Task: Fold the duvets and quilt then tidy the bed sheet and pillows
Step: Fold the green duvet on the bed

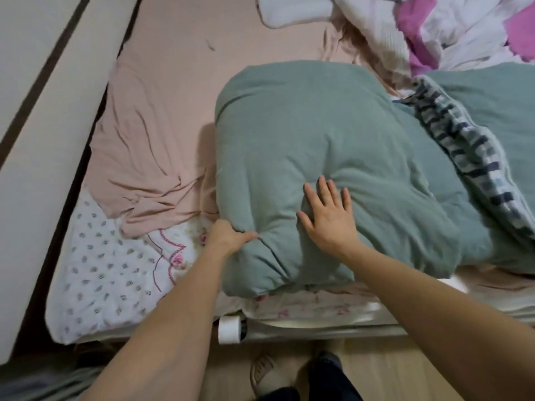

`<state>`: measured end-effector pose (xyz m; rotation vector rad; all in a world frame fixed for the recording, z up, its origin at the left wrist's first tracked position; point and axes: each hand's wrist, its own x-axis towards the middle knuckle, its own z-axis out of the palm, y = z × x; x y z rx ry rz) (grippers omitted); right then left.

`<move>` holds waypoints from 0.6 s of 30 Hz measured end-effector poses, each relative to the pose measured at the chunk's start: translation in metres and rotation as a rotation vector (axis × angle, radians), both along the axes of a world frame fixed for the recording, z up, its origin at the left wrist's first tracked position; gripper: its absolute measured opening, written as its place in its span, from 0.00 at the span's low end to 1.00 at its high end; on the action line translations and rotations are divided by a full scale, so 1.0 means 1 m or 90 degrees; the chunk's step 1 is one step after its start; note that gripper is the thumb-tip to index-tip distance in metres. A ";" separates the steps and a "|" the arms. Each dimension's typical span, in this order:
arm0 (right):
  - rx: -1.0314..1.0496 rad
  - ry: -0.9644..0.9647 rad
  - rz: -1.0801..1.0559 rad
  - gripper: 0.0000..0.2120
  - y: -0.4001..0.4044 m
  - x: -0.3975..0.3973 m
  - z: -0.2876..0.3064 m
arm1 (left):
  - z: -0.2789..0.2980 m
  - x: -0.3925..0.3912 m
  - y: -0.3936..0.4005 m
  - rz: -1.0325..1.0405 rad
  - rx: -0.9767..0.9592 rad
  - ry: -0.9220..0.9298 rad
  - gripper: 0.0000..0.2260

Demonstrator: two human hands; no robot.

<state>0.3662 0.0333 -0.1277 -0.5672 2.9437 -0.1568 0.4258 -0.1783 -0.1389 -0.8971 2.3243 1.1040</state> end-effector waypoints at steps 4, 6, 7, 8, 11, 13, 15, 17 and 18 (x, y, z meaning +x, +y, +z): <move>-0.055 0.031 0.006 0.28 -0.018 -0.004 0.012 | 0.026 -0.009 -0.002 -0.266 -0.033 -0.141 0.12; -0.096 0.071 0.059 0.25 -0.039 -0.021 0.024 | 0.044 -0.011 -0.015 -0.370 0.096 -0.330 0.06; -0.108 0.082 0.088 0.24 -0.053 -0.037 0.032 | 0.052 -0.018 -0.025 -0.413 0.128 -0.404 0.06; -0.113 0.090 0.114 0.24 -0.064 -0.050 0.038 | 0.056 -0.023 -0.032 -0.429 0.109 -0.415 0.05; -0.090 0.066 0.197 0.24 -0.120 -0.114 0.057 | 0.055 -0.069 -0.071 -0.250 -0.041 -0.133 0.06; -0.054 0.057 0.249 0.24 -0.158 -0.156 0.057 | 0.050 -0.099 -0.090 -0.123 -0.138 0.030 0.08; -0.005 0.040 0.293 0.23 -0.189 -0.189 0.052 | 0.043 -0.124 -0.099 -0.076 -0.134 0.071 0.10; 0.034 0.030 0.335 0.22 -0.228 -0.231 0.038 | 0.030 -0.161 -0.113 -0.018 -0.100 0.082 0.12; 0.061 0.028 0.346 0.21 -0.240 -0.245 0.033 | 0.026 -0.173 -0.116 0.009 -0.086 0.087 0.13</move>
